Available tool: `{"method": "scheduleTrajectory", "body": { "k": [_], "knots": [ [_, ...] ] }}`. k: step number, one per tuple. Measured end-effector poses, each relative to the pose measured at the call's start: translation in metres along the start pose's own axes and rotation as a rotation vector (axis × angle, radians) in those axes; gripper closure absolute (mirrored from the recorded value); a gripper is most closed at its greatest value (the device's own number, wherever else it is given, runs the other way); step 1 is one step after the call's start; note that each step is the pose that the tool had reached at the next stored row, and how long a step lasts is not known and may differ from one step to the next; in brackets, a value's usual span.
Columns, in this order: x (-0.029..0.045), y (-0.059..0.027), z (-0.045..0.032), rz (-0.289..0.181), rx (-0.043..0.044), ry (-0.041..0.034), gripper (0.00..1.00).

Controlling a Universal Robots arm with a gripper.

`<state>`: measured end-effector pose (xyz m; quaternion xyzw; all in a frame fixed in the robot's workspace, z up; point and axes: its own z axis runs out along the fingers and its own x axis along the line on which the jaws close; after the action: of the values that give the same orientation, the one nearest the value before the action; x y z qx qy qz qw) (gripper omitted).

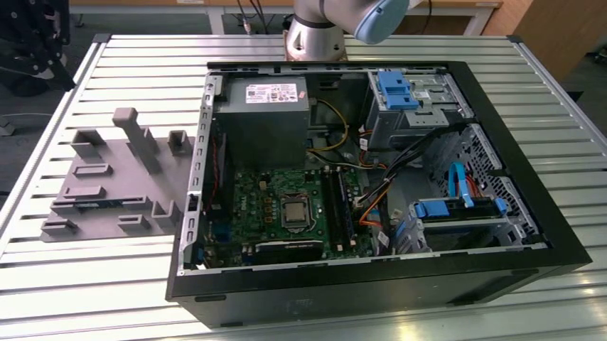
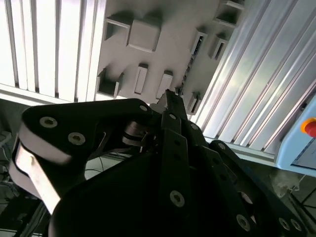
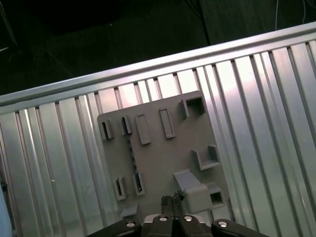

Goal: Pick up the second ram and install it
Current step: 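Pick up the second ram and move it above second insertion slot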

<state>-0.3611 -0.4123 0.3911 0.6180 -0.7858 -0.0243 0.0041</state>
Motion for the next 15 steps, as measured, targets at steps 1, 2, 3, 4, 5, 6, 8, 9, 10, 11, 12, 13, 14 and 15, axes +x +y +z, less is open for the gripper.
{"method": "scheduleTrajectory", "body": {
  "k": [1,2,3,4,5,6,8,9,10,11,12,13,14,15],
  "knots": [
    [0.0000,0.0000,0.0000,-0.016,-0.0004,0.0007,0.89],
    [0.0000,0.0000,0.0001,-0.030,-0.0008,0.0013,0.89],
    [0.0004,0.0003,0.0001,-0.038,-0.0008,0.0017,0.89],
    [0.0011,0.0011,0.0002,-0.041,0.0000,0.0017,0.89],
    [0.0019,0.0020,0.0004,-0.042,0.0014,0.0013,0.89],
    [0.0026,0.0030,0.0005,-0.044,0.0031,0.0009,0.89],
    [0.0032,0.0040,0.0005,-0.045,0.0054,-0.0002,0.89],
    [0.0032,0.0040,0.0005,-0.046,0.0055,-0.0003,0.89],
    [0.0032,0.0040,0.0005,-0.046,0.0056,-0.0003,0.89],
    [0.0032,0.0040,0.0005,-0.046,0.0056,-0.0004,0.89],
    [0.0032,0.0041,0.0005,-0.046,0.0056,-0.0003,0.89],
    [0.0033,0.0041,0.0005,-0.046,0.0056,-0.0003,0.89],
    [0.0033,0.0041,0.0005,-0.046,0.0056,-0.0003,0.89],
    [0.0033,0.0041,0.0005,-0.046,0.0056,-0.0004,0.89]
  ]
}}
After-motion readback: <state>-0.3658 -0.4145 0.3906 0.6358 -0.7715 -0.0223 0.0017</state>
